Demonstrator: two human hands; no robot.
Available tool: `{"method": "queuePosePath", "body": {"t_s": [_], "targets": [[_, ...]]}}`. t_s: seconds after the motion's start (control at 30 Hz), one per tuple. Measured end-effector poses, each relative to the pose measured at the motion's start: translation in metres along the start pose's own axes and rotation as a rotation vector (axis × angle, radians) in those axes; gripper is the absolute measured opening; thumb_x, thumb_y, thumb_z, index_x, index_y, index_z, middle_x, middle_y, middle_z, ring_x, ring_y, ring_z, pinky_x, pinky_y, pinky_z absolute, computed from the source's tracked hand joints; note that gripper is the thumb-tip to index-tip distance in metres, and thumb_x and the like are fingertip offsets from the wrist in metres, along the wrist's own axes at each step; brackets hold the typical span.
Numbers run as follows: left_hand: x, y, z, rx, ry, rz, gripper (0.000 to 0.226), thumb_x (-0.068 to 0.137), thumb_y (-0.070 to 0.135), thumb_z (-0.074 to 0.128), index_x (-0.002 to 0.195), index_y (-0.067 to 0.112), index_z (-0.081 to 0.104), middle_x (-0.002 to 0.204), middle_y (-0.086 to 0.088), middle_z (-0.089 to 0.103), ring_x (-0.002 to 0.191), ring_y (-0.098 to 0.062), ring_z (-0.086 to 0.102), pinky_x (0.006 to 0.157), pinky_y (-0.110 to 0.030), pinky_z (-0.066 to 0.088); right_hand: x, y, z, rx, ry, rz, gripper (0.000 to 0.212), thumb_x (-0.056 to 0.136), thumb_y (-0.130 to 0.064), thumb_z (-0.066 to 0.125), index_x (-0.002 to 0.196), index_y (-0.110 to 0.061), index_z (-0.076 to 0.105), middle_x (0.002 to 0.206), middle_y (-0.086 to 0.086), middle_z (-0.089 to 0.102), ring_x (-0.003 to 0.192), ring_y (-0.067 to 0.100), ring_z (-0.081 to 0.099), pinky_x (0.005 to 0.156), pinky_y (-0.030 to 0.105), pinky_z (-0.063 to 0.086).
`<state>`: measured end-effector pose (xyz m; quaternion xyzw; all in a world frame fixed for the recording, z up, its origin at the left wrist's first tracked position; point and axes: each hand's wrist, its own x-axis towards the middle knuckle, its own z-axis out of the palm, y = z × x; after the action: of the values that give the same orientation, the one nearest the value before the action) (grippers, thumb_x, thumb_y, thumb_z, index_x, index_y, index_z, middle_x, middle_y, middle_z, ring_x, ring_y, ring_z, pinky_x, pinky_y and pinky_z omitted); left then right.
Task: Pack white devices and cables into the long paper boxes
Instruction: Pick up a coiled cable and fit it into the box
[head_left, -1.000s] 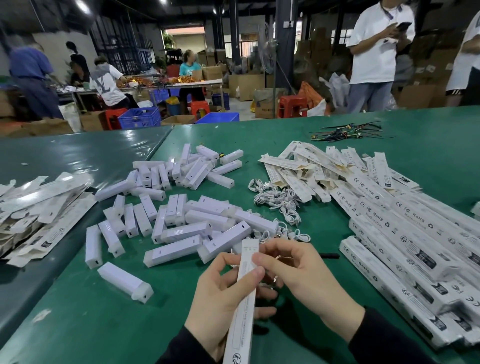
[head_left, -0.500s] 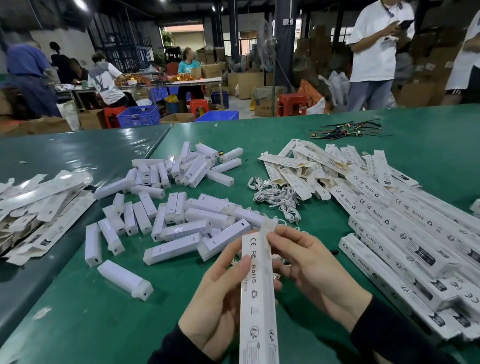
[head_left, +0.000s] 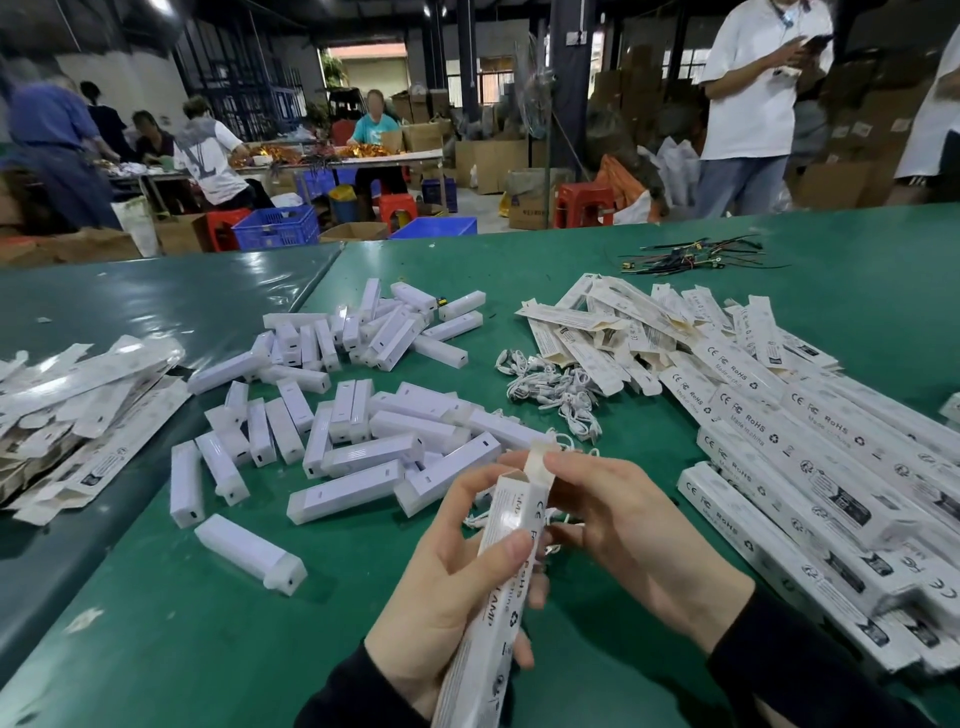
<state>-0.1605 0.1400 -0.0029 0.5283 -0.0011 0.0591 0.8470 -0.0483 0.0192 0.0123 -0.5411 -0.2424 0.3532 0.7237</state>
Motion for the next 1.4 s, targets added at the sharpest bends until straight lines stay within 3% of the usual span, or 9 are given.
{"method": "queuePosePath", "body": {"t_s": [0.13,0.2,0.3,0.5,0.67,0.93,1.1,1.27,1.4], "targets": [[0.0,-0.003,0.001,0.032,0.008,0.014,0.031,0.078,0.012,0.071,0.101,0.03,0.06,0.078,-0.016,0.059,0.038,-0.022,0.05,0.034,-0.022,0.044,0.0,0.001,0.001,-0.014,-0.004,0.045,0.036,0.08,-0.025,0.058,0.103,-0.002,0.074,0.095,0.019,0.072,0.07,0.019,0.059,0.054,0.022,0.047],[0.001,-0.004,0.002,0.055,0.035,0.033,0.032,0.076,0.011,0.073,0.097,0.029,0.059,0.076,-0.016,0.058,0.037,-0.021,0.048,0.034,-0.022,0.043,0.001,0.002,0.001,-0.012,0.002,0.062,0.023,0.087,-0.013,0.057,0.096,-0.006,0.077,0.09,0.014,0.074,0.071,0.015,0.061,0.053,0.02,0.048],[0.001,-0.005,0.004,0.063,0.036,0.037,0.037,0.066,0.017,0.077,0.098,0.028,0.061,0.077,-0.017,0.056,0.036,-0.021,0.046,0.034,-0.022,0.042,0.002,0.004,0.003,0.002,0.019,0.083,0.028,0.091,-0.007,0.054,0.08,-0.014,0.078,0.072,0.006,0.071,0.059,0.013,0.058,0.049,0.018,0.046],[0.002,-0.008,0.003,0.087,0.058,0.049,0.038,0.064,0.02,0.077,0.097,0.026,0.06,0.075,-0.018,0.059,0.034,-0.019,0.043,0.034,-0.021,0.041,0.002,0.003,0.003,0.06,0.017,0.154,0.036,0.091,-0.008,0.052,0.065,-0.013,0.077,0.064,0.005,0.067,0.051,0.012,0.054,0.047,0.02,0.041],[0.001,-0.008,0.004,0.077,0.021,0.046,0.032,0.069,0.02,0.075,0.095,0.022,0.056,0.071,-0.017,0.056,0.032,-0.017,0.04,0.034,-0.02,0.04,0.002,0.006,0.002,0.098,0.06,0.215,0.024,0.09,-0.006,0.053,0.081,-0.005,0.076,0.072,0.012,0.065,0.053,0.013,0.053,0.053,0.026,0.036],[0.0,-0.01,0.004,0.106,0.006,0.111,0.03,0.071,0.018,0.074,0.095,0.024,0.057,0.076,-0.021,0.059,0.032,-0.016,0.041,0.034,-0.02,0.04,0.003,0.005,0.002,0.044,0.046,0.211,0.028,0.087,-0.013,0.059,0.063,-0.011,0.073,0.058,0.007,0.058,0.043,0.013,0.05,0.043,0.021,0.04],[0.0,-0.012,0.004,0.107,0.015,0.126,0.029,0.071,0.017,0.074,0.093,0.024,0.056,0.076,-0.022,0.056,0.031,-0.016,0.04,0.034,-0.02,0.04,0.004,0.006,0.001,0.103,0.052,0.355,0.011,0.061,-0.025,0.074,0.063,-0.014,0.072,0.063,0.002,0.062,0.046,0.01,0.052,0.042,0.019,0.04],[-0.001,-0.011,0.003,0.11,-0.037,0.169,0.027,0.075,0.014,0.072,0.09,0.027,0.053,0.078,-0.02,0.055,0.032,-0.015,0.041,0.034,-0.02,0.04,0.002,0.006,0.002,0.089,0.038,0.264,0.03,0.086,-0.016,0.062,0.057,-0.014,0.071,0.054,0.004,0.059,0.042,0.01,0.05,0.042,0.018,0.04],[-0.001,-0.009,0.004,0.091,-0.089,0.185,0.028,0.076,0.015,0.074,0.085,0.03,0.052,0.078,-0.017,0.057,0.032,-0.016,0.043,0.034,-0.02,0.041,-0.001,0.005,0.006,0.07,0.076,0.119,0.03,0.088,-0.014,0.06,0.059,-0.014,0.067,0.056,0.005,0.057,0.049,0.011,0.05,0.047,0.018,0.042]]}}
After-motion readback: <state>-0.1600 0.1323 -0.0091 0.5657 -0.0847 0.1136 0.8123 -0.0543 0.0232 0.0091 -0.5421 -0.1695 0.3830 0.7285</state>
